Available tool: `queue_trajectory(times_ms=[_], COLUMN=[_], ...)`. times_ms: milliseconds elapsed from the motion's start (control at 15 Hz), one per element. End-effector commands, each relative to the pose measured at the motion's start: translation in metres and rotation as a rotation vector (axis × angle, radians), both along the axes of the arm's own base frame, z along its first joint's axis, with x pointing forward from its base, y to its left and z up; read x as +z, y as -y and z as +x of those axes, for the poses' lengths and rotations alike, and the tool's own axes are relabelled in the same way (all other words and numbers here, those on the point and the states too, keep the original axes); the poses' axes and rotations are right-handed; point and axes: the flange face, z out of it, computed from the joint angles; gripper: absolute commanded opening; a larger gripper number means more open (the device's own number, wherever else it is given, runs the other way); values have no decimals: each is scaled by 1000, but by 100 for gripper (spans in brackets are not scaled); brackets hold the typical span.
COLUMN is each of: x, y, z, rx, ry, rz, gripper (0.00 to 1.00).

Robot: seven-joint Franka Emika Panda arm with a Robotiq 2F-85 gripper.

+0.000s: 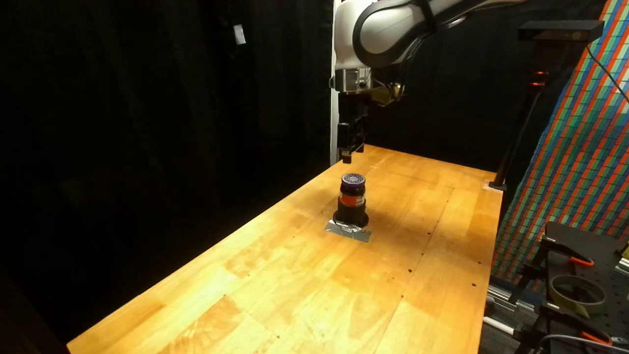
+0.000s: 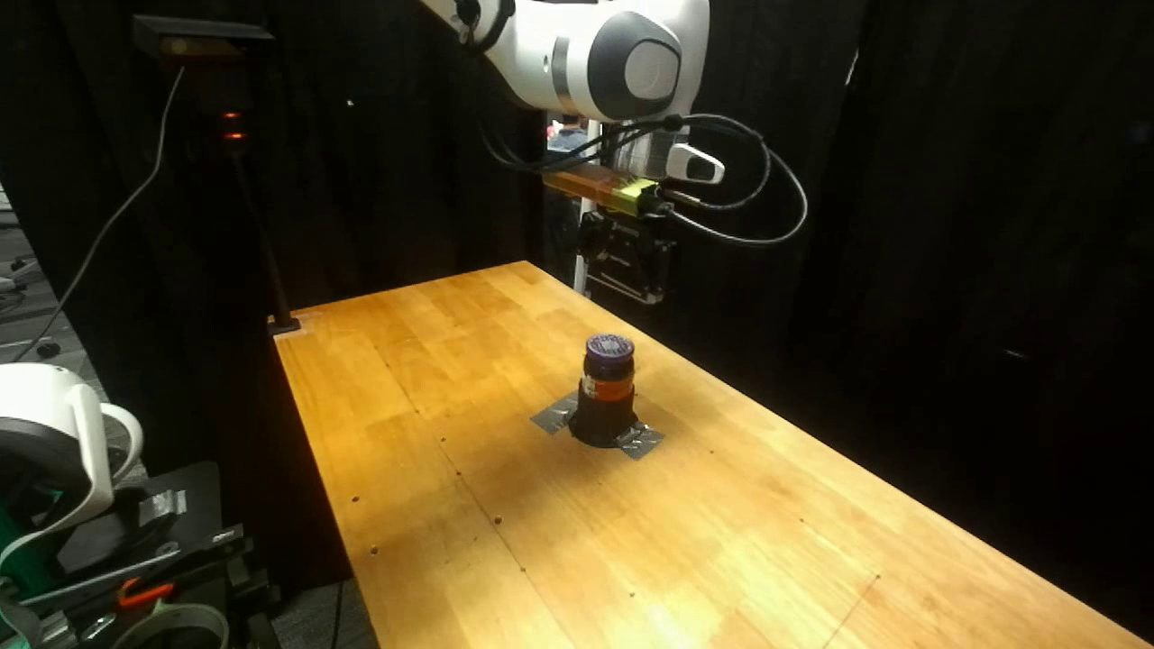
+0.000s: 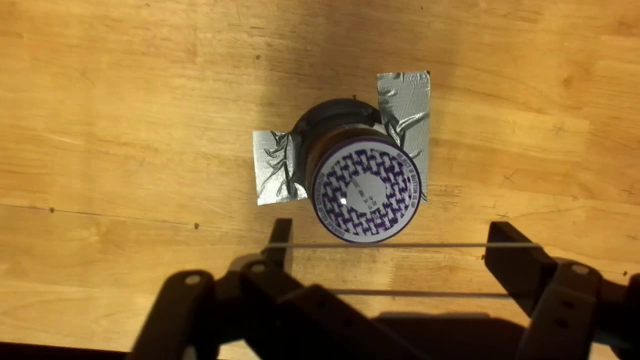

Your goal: Put the rubber band on the cup

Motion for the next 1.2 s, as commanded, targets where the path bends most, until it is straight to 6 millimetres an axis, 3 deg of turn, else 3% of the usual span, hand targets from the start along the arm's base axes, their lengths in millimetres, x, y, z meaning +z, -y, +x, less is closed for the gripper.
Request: queue_trajectory(times_ms=[0, 467, 1133], x=[-14, -57, -93], y=[-12, -19, -16], z=[27, 42, 46], rx=[59, 86, 61], ry=[-26, -122, -214], rz=[24, 17, -21], gripper=[100, 100, 100])
